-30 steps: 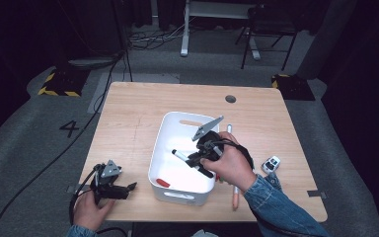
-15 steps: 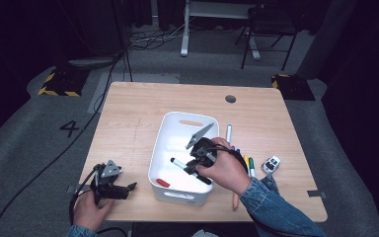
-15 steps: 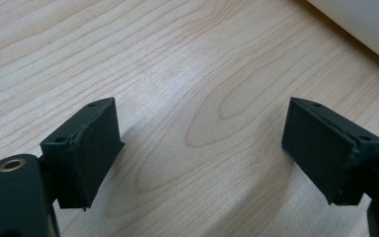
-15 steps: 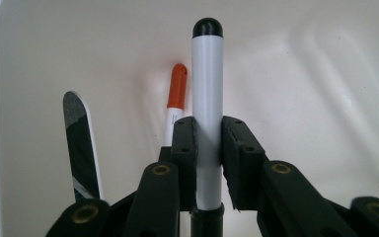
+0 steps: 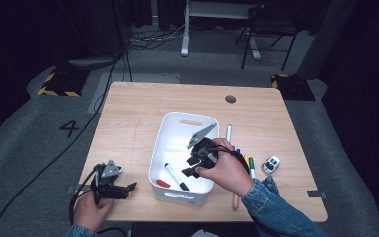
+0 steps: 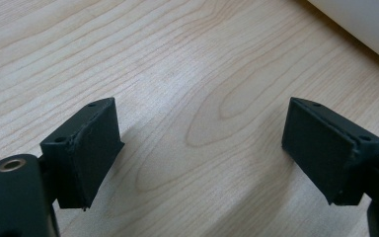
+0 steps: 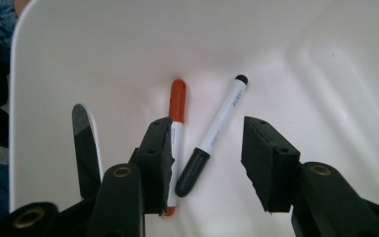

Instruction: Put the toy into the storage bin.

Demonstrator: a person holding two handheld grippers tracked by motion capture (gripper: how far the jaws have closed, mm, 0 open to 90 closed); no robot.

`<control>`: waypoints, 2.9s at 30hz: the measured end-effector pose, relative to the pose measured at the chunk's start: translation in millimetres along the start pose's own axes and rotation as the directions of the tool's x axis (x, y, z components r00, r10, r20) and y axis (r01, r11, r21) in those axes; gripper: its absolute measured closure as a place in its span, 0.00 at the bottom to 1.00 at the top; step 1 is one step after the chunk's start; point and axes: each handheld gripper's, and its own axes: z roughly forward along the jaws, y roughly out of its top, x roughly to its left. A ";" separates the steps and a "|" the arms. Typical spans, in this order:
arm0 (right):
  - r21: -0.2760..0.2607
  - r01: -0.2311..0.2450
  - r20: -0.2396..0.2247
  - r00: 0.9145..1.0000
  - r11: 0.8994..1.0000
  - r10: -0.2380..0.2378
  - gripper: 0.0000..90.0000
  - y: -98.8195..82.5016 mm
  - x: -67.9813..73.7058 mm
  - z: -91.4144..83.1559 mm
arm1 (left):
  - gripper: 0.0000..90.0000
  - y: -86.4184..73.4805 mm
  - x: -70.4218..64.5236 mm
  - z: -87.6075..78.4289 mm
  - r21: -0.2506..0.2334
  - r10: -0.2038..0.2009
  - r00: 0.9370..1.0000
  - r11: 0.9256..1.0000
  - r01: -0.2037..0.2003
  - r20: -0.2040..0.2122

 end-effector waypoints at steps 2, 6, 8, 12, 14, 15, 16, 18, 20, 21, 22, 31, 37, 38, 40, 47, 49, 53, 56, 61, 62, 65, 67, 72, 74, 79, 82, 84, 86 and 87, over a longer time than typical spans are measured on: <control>-0.033 0.021 0.006 1.000 0.999 -0.020 0.62 -1.0 -1.6 -6.2 | 0.17 0.0 0.0 0.0 0.000 0.000 1.000 1.000 0.000 0.000; -0.070 0.002 0.025 1.000 0.998 0.000 0.63 -6.2 -5.0 -22.3 | 0.17 0.0 0.0 0.0 0.000 0.000 1.000 1.000 0.000 0.000; -0.083 -0.013 0.035 0.999 0.996 0.016 0.63 -9.4 -7.4 -30.2 | 0.17 0.0 0.0 0.0 0.000 0.000 1.000 1.000 0.000 0.000; -0.111 -0.029 0.060 0.998 0.993 0.036 0.63 -16.8 -13.7 -43.6 | 0.17 0.0 0.0 0.0 0.000 0.000 1.000 1.000 0.000 0.000; -0.128 -0.039 0.067 0.997 0.991 0.048 0.64 -21.3 -16.4 -50.4 | 0.17 0.0 0.0 0.0 0.000 0.000 1.000 1.000 0.000 0.000; -0.132 -0.052 0.071 0.996 0.990 0.062 0.64 -23.4 -16.9 -53.9 | 0.17 0.0 0.0 0.0 0.000 0.000 1.000 1.000 0.000 0.000; -0.135 -0.059 0.078 0.995 0.989 0.070 0.64 -25.9 -18.0 -56.8 | 0.17 0.0 0.0 0.0 0.000 0.000 1.000 1.000 0.000 0.000; -0.142 -0.071 0.082 0.993 0.987 0.084 0.64 -30.8 -20.4 -61.8 | 0.17 0.0 0.0 0.0 0.000 0.000 1.000 1.000 0.000 0.000; -0.147 -0.082 0.093 0.991 0.986 0.096 0.64 -36.3 -23.1 -66.2 | 0.17 0.0 0.0 0.0 0.000 0.000 1.000 1.000 0.000 0.000; -0.150 -0.084 0.097 0.990 0.985 0.099 0.64 -38.9 -25.0 -68.6 | 0.17 0.0 0.0 0.0 0.000 0.000 1.000 1.000 0.000 0.000; -0.154 -0.096 0.102 0.988 0.983 0.112 0.64 -41.3 -26.3 -71.5 | 0.17 0.0 0.0 0.0 0.000 0.000 1.000 1.000 0.000 0.000; -0.176 -0.148 0.150 0.973 0.973 0.175 0.64 -65.5 -43.7 -88.1 | 0.17 0.0 0.0 0.0 0.000 0.000 1.000 1.000 0.000 0.000; -0.191 -0.195 0.184 0.955 0.962 0.231 0.65 -89.4 -56.2 -96.3 | 0.17 0.0 0.0 0.0 0.000 0.000 1.000 1.000 0.000 0.000; -0.191 -0.202 0.189 0.953 0.961 0.237 0.65 -93.1 -57.8 -97.4 | 0.17 0.0 0.0 0.0 0.000 0.000 1.000 1.000 0.000 0.000; -0.187 -0.213 0.202 0.947 0.959 0.249 0.65 -99.7 -60.2 -98.5 | 0.17 0.0 0.0 0.0 0.000 0.000 1.000 1.000 0.000 0.000; -0.168 -0.260 0.242 0.924 0.951 0.295 0.66 -130.3 -72.3 -94.7 | 0.17 0.0 0.0 0.0 0.000 0.000 1.000 1.000 0.000 0.000; -0.165 -0.278 0.248 0.917 0.946 0.312 0.67 -139.1 -76.7 -92.0 | 0.17 0.0 0.0 0.0 0.000 0.000 1.000 1.000 0.000 0.000; -0.152 -0.308 0.263 0.903 0.939 0.339 0.68 -154.2 -85.9 -84.6 | 0.17 0.0 0.0 0.0 0.000 0.000 1.000 1.000 0.000 0.000; -0.140 -0.336 0.270 0.892 0.932 0.362 0.69 -163.6 -92.0 -77.7 | 0.17 0.0 0.0 0.0 0.000 0.000 1.000 1.000 0.000 0.000; -0.122 -0.351 0.283 0.884 0.928 0.372 0.69 -175.8 -98.8 -65.7 | 0.17 0.0 0.0 0.0 0.000 0.000 1.000 1.000 0.000 0.000; -0.118 -0.350 0.288 0.883 0.929 0.369 0.69 -177.7 -99.4 -63.3 | 0.17 0.0 0.0 0.0 0.000 0.000 1.000 1.000 0.000 0.000; -0.099 -0.348 0.302 0.882 0.932 0.362 0.69 -183.1 -101.1 -55.9 | 0.17 0.0 0.0 0.0 0.000 0.000 1.000 1.000 0.000 0.000; -0.092 -0.354 0.308 0.879 0.931 0.364 0.68 -186.5 -101.6 -51.6 | 0.17 0.0 0.0 0.0 0.000 0.000 1.000 1.000 0.000 0.000; -0.073 -0.369 0.306 0.876 0.926 0.373 0.67 -194.7 -101.5 -40.4 | 0.17 0.0 0.0 0.0 0.000 0.000 1.000 1.000 0.000 0.000; -0.063 -0.369 0.307 0.877 0.927 0.369 0.68 -197.3 -102.0 -37.6 | 0.17 0.0 0.0 0.0 0.000 0.000 1.000 1.000 0.000 0.000; -0.048 -0.380 0.319 0.871 0.924 0.374 0.70 -202.7 -103.6 -34.7 | 0.17 0.0 0.0 0.0 0.000 0.000 1.000 1.000 0.000 0.000; -0.034 -0.381 0.335 0.867 0.924 0.370 0.73 -206.8 -104.7 -34.5 | 0.17 0.0 0.0 0.0 0.000 0.000 1.000 1.000 0.000 0.000; -0.029 -0.392 0.327 0.866 0.920 0.379 0.77 -209.1 -103.8 -34.1 | 0.17 0.0 0.0 0.0 0.000 0.000 1.000 1.000 0.000 0.000; -0.016 -0.393 0.341 0.862 0.919 0.374 0.78 -211.5 -102.9 -33.4 | 0.17 0.0 0.0 0.0 0.000 0.000 1.000 1.000 0.000 0.000; -0.018 -0.397 0.346 0.859 0.918 0.378 0.79 -211.7 -102.0 -33.4 | 0.17 0.0 0.0 0.0 0.000 0.000 1.000 1.000 0.000 0.000</control>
